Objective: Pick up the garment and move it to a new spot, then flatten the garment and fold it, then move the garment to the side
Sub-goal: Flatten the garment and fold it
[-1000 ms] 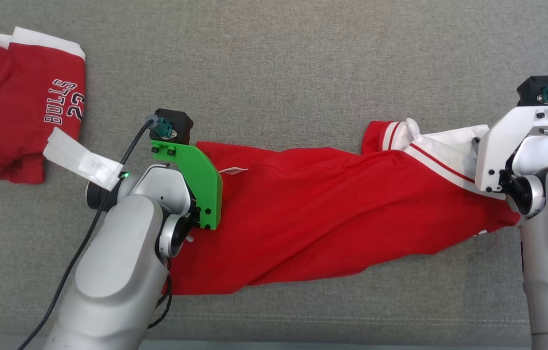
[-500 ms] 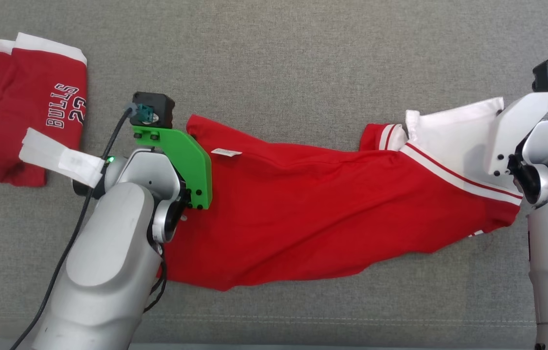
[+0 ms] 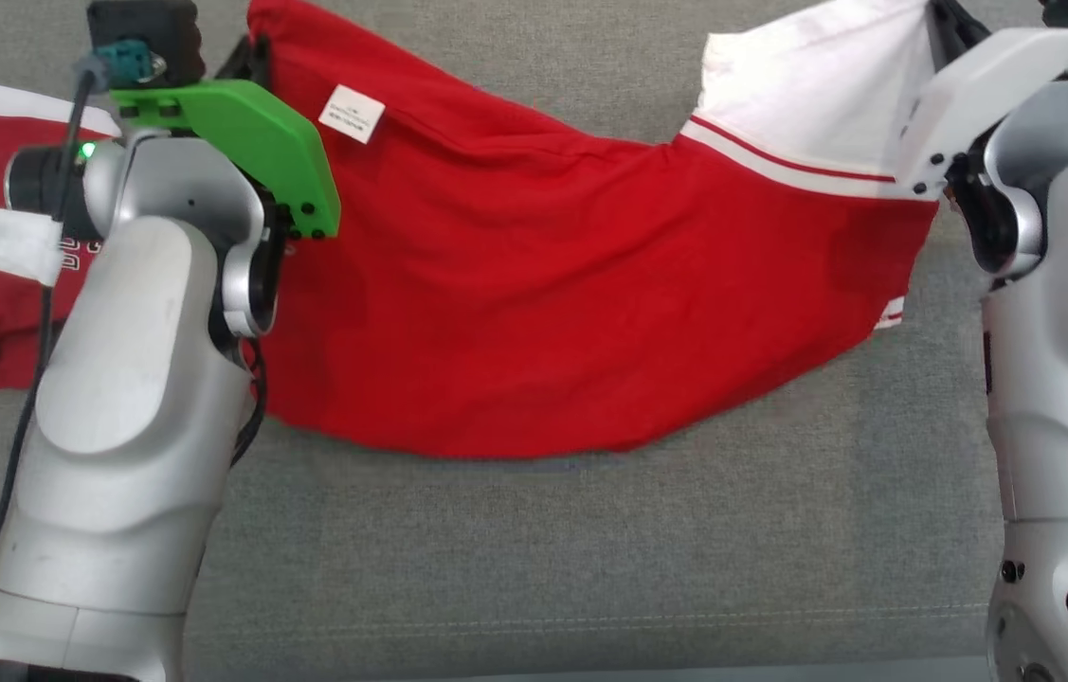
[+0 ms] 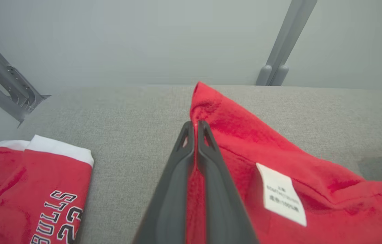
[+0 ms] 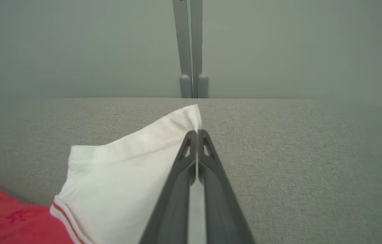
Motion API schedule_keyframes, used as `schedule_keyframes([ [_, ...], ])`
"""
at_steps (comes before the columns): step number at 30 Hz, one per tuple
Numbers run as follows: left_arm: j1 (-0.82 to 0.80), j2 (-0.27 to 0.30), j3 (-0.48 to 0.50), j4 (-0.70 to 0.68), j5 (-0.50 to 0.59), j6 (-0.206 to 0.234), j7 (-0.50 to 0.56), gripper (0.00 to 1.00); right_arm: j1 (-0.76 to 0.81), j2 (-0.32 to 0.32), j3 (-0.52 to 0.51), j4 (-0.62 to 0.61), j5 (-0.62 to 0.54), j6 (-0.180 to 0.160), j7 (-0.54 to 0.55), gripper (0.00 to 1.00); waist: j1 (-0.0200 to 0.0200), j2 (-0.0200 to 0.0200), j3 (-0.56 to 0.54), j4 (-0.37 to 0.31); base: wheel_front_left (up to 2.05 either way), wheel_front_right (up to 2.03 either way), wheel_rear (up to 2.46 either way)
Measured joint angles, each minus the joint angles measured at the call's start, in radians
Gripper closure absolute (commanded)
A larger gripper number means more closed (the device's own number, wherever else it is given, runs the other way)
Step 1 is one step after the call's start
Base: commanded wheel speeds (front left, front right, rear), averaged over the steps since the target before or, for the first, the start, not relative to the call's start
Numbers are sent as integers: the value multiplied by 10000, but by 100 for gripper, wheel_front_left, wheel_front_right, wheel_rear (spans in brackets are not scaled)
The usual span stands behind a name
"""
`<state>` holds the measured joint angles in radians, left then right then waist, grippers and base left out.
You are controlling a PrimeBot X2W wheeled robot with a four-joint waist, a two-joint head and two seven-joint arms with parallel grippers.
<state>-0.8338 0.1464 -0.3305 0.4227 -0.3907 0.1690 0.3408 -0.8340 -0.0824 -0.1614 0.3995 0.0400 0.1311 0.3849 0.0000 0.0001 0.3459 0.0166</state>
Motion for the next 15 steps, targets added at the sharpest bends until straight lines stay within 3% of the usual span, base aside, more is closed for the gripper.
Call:
schedule_keyframes([
  [6,-1093,207,326,128,188,82,-1001,100,-1549,-65,1139,1030,604,0,-986,100,0,0,344,-274,0,0,0],
  [9,-2202,330,550,221,65,-299,-1388,100,-2869,-284,2073,1580,1267,4,-1365,100,0,0,735,-411,0,0,0],
  [15,-3840,631,1337,290,-777,-805,-1181,100,-4809,-872,3202,2245,1689,6,-2057,100,0,0,1526,-608,0,0,0],
])
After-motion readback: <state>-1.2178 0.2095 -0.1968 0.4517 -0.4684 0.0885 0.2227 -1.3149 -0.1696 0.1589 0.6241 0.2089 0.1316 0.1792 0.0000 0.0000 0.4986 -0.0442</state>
